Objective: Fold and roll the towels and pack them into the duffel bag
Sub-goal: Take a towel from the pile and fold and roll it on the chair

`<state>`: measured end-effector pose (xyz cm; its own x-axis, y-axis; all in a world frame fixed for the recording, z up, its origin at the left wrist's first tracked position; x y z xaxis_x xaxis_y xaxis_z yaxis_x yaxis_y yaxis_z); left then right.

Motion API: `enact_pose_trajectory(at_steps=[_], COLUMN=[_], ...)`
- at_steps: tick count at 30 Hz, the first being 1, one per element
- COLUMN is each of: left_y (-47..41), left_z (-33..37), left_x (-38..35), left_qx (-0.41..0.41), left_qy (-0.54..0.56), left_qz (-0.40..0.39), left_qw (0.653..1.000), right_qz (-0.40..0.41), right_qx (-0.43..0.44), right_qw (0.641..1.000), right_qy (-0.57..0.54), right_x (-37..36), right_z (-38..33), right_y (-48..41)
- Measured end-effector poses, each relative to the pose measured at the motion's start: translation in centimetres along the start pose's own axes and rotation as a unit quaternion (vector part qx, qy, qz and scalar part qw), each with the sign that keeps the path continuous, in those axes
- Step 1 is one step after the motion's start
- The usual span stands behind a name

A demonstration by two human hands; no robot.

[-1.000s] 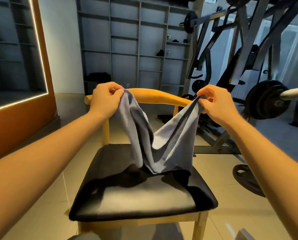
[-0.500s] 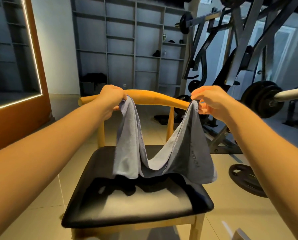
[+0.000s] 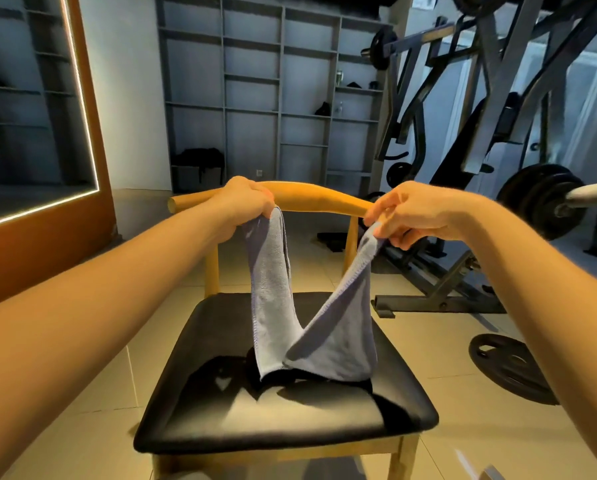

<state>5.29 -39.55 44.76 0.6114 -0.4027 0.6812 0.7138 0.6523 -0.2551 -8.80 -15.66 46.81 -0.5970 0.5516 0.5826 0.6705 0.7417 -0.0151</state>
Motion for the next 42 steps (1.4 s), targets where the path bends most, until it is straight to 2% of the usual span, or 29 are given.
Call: enact_pose_trajectory(at_steps=[3,5,8,10,11,13,16,19,22,24,28,32,37,42], left_y=[0.0,-0.4,-0.4,0.0,0.3,0.9,1.9,3.0,4.1,4.8,5.6,5.9,6.3,6.7], left_z=[-0.6,-0.7,0.1,0.5,0.7,0.6,0.2,0.7,1.3,1.6,1.8,1.4,1.5,2.1], left_x=[0.4,0.8,2.4,3.1,3.1,2.4,0.6,-1.9,-4.8,-6.3,-8.5,-10.2,-11.8,-12.6], left_qx=[0.008,0.001,-0.082,-0.152,-0.177,-0.21,-0.238,-0.261,-0.272,-0.278,-0.239,-0.21,-0.201,-0.21], left_qy=[0.026,0.078,0.149,0.201,0.2,0.128,0.008,-0.096,-0.17,-0.173,-0.09,-0.068,-0.059,-0.062], left_qz=[-0.032,-0.011,0.062,0.046,0.02,-0.031,-0.076,-0.122,-0.187,-0.219,-0.268,-0.331,-0.363,-0.367], left_qw=[0.999,0.997,0.983,0.967,0.963,0.969,0.968,0.953,0.928,0.919,0.929,0.918,0.908,0.904], right_qz=[0.045,0.132,0.27,0.331,0.339,0.299,0.2,0.148,0.153,0.153,0.133,0.135,0.137,0.134], right_qx=[-0.056,-0.007,0.157,0.239,0.251,0.235,0.198,0.172,0.166,0.164,0.147,0.113,0.091,0.083], right_qw=[0.97,0.938,0.895,0.883,0.885,0.914,0.96,0.971,0.972,0.973,0.979,0.98,0.969,0.966], right_qy=[0.232,0.319,0.318,0.231,0.196,0.14,-0.003,-0.077,-0.062,-0.045,-0.039,-0.096,-0.183,-0.203], right_x=[0.8,1.4,2.5,3.4,3.7,3.3,1.5,-0.5,-1.9,-2.7,-4.0,-5.2,-6.1,-6.4], right_z=[1.0,0.0,-2.8,-3.1,-2.7,-1.4,0.4,2.2,3.6,4.3,5.8,7.7,9.4,10.7], right_y=[-0.9,-1.5,-1.0,-0.2,-0.2,-0.5,-0.4,-0.1,0.1,0.4,1.7,3.0,4.4,5.0])
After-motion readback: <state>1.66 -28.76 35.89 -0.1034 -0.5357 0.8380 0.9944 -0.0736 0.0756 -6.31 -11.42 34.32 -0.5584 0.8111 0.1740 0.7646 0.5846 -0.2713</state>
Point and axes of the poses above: each hand's wrist, its own y-axis away from the middle knuckle, its own x-axis out of the back of the hand, z = x × y, the point moved 5 cm from there along -y, towards the middle knuckle, and after that the axes turned 15 degrees about -y, right-handed, at the moved point
